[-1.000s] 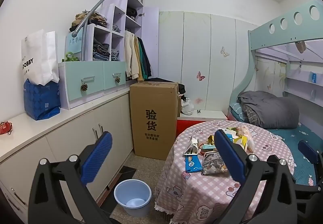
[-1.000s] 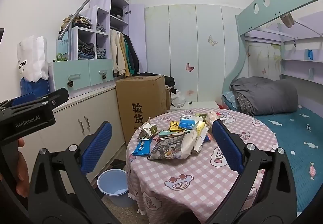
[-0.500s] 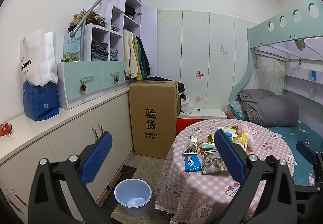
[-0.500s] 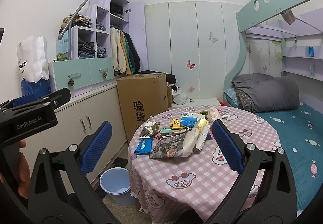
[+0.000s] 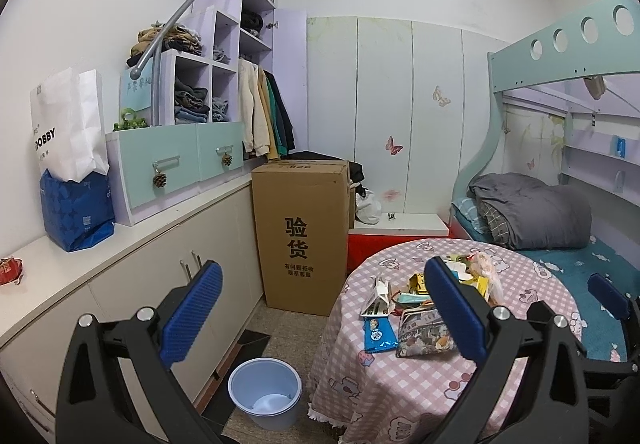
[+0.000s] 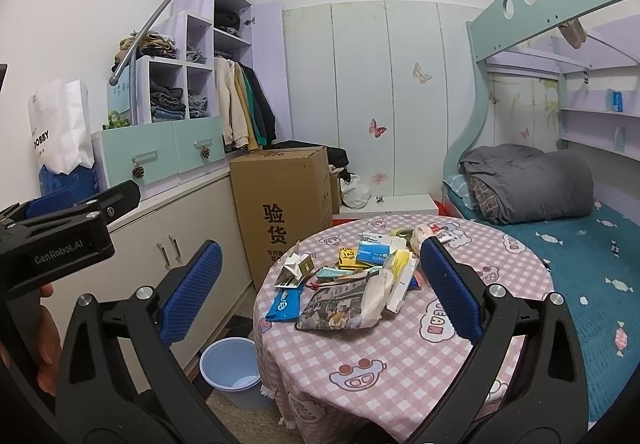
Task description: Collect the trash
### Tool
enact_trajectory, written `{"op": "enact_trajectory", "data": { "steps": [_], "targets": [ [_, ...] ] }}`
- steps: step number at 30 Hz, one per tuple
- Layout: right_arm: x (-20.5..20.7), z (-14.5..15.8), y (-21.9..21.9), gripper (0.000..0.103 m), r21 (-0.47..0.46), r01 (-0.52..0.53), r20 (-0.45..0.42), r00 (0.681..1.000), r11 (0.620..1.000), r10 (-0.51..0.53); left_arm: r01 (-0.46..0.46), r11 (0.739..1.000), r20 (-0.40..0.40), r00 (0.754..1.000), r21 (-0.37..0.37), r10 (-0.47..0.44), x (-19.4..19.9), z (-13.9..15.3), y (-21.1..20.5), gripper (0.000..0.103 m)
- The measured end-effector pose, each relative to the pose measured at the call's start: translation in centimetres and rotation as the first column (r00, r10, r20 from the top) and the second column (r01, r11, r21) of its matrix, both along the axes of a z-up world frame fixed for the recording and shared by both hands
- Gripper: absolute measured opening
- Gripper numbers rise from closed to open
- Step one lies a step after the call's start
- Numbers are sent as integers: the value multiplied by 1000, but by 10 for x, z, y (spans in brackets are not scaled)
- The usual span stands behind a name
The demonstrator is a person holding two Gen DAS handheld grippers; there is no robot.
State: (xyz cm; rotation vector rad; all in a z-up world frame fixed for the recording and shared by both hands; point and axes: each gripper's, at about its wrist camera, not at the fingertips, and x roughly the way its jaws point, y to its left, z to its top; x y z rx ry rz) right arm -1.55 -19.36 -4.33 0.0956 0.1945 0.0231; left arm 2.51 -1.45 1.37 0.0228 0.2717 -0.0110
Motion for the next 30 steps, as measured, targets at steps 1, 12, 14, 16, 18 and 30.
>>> {"op": "enact_trajectory", "data": {
  "steps": [1, 12, 14, 16, 18, 30],
  "targets": [
    [2, 3, 0, 97, 1, 0, -3, 1000, 1000, 0, 1, 1000, -2, 1000, 0, -1, 1, 2, 0, 99],
    [22, 21, -6, 97, 48, -12, -27, 1000, 999, 13, 8, 1000, -22, 1000, -6, -8, 20, 14, 3, 99],
    [25, 23, -6, 97, 46, -16, -31, 999, 999, 17, 11, 1000, -28, 1000, -2, -11, 24, 16, 3, 99],
    [26, 23, -5, 97, 40, -10, -31, 999, 999, 11, 13, 1000, -34, 999, 6, -13, 29, 17, 2, 99],
    [28, 24, -5, 97, 39, -6, -33, 999, 999, 7, 19, 1000, -39, 999, 6, -19, 32, 17, 1, 99],
    [46, 18, -8, 97, 46, 10, -80, 997, 999, -6, 38, 999, -53, 998, 29, -36, 47, 13, -6, 99]
  ]
}}
